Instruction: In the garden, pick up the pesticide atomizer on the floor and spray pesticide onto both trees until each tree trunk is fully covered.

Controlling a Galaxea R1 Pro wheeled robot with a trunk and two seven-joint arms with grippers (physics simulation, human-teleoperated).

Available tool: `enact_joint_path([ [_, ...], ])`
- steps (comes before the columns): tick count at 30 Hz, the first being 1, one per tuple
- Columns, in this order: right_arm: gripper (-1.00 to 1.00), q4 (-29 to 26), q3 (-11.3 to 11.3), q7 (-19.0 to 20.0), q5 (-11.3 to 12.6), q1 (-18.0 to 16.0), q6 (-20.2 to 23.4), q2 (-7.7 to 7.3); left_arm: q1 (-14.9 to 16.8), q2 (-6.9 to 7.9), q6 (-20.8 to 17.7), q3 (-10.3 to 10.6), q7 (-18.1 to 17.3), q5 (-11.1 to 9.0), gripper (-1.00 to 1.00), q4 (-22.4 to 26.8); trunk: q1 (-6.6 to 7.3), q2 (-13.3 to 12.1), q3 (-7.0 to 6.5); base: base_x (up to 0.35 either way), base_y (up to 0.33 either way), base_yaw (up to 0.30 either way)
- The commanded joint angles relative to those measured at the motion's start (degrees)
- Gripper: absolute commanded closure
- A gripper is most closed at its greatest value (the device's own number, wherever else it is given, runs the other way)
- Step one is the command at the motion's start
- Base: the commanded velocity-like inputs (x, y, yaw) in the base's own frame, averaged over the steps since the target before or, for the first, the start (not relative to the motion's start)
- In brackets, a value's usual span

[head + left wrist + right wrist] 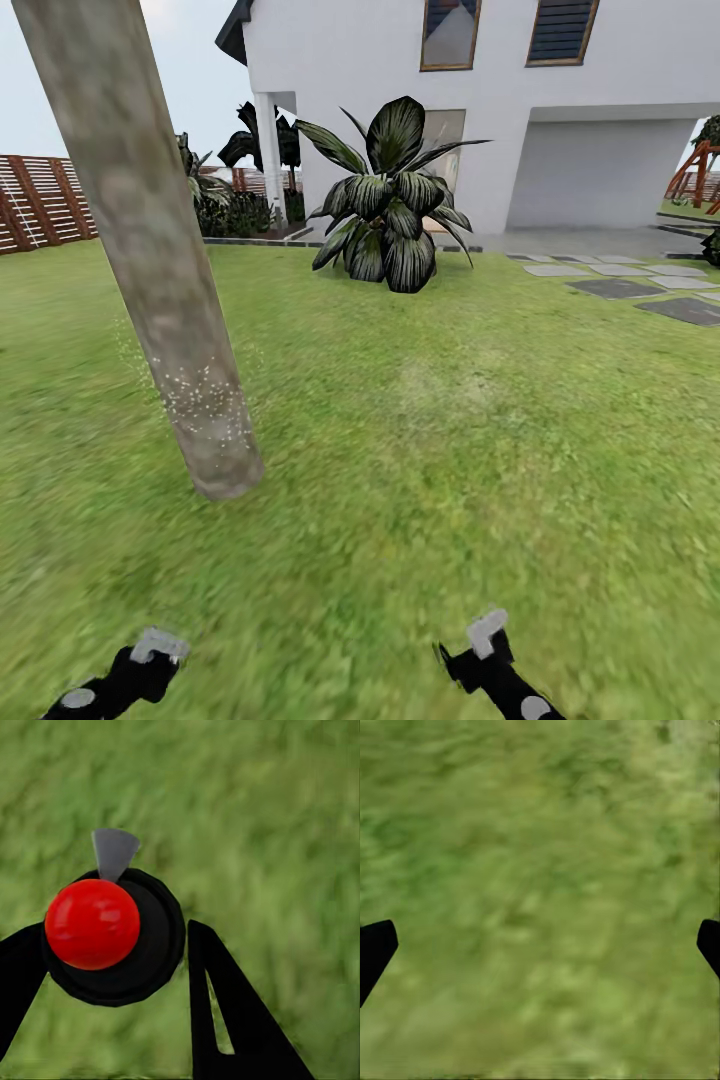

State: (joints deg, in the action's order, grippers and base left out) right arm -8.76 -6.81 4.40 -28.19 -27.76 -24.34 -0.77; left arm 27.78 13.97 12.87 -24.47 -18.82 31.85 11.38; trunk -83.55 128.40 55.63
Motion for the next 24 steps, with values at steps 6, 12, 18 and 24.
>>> enact_joint_path([
  [6,-1.00,1.9,-2.5,-18.2,3.5,1.4,-3.8,0.42,-5.2,-2.59,7.7,-0.7,10.0,-11.1,1.00,-2.5,0.00,0.0,-0.02,0.000,0.000,0.000],
  [12,-1.00,2.0,-2.4,-18.9,4.5,3.4,-4.6,0.62,-6.4,-2.67,7.9,-0.9,10.4,-15.3,1.00,-4.0,0.00,0.0,-0.02,0.000,0.000,0.000],
  [18,-1.00,1.9,-2.5,-19.2,4.6,4.1,-4.8,3.58,-7.0,-2.72,8.2,-0.8,10.3,-17.8,1.00,-5.3,0.00,0.0,-0.08,0.000,0.000,-0.111],
  [24,-1.00,1.8,-2.6,-19.2,6.4,4.1,-4.8,3.48,-7.0,-2.55,8.3,-0.9,10.2,-17.7,1.00,-5.3,0.00,0.0,-0.11,0.000,0.000,-0.293],
])
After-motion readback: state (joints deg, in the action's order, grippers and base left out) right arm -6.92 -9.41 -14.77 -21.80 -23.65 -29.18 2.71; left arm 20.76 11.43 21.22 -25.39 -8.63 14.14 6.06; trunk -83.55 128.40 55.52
